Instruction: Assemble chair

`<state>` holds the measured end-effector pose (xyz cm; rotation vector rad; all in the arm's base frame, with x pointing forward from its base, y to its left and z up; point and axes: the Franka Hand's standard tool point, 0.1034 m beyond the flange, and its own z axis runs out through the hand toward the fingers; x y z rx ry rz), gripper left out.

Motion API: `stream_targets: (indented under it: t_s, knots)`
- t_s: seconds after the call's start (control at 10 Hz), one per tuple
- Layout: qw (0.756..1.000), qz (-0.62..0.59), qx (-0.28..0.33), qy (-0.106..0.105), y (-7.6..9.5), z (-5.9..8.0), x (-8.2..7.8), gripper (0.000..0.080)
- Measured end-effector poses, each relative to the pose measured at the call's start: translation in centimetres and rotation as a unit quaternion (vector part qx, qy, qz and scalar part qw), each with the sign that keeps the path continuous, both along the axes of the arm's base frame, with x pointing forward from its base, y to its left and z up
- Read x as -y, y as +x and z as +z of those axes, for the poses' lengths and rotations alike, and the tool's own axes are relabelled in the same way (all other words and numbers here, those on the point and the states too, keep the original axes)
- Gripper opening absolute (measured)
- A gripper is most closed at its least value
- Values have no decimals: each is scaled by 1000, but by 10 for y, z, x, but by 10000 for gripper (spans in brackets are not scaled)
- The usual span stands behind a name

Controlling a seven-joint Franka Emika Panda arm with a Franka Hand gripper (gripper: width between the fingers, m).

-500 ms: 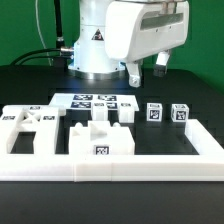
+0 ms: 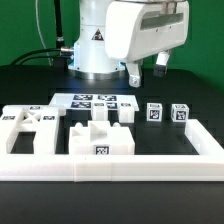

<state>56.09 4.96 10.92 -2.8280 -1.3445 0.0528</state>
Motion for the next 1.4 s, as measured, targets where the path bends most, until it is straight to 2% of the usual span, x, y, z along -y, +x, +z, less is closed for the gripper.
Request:
stream_targets:
  t_s: [0.2,0.3,0.6,0.8,0.9,1.1,1.4]
  knots:
    - [1000,-9,-3,-6,2,-16,32,650]
    - [1000,0,-3,-7,5,-21,41,650]
    - [1000,-12,-3,-6,5,-22,41,650]
    - [996,-85,-2,-9,5,-23,40,650]
    - [988,-154,-2,-12,7,-30,39,650]
    - [977,-214,-1,-12,24,-46,50,650]
    - [950,-311,1,-8,28,-50,47,650]
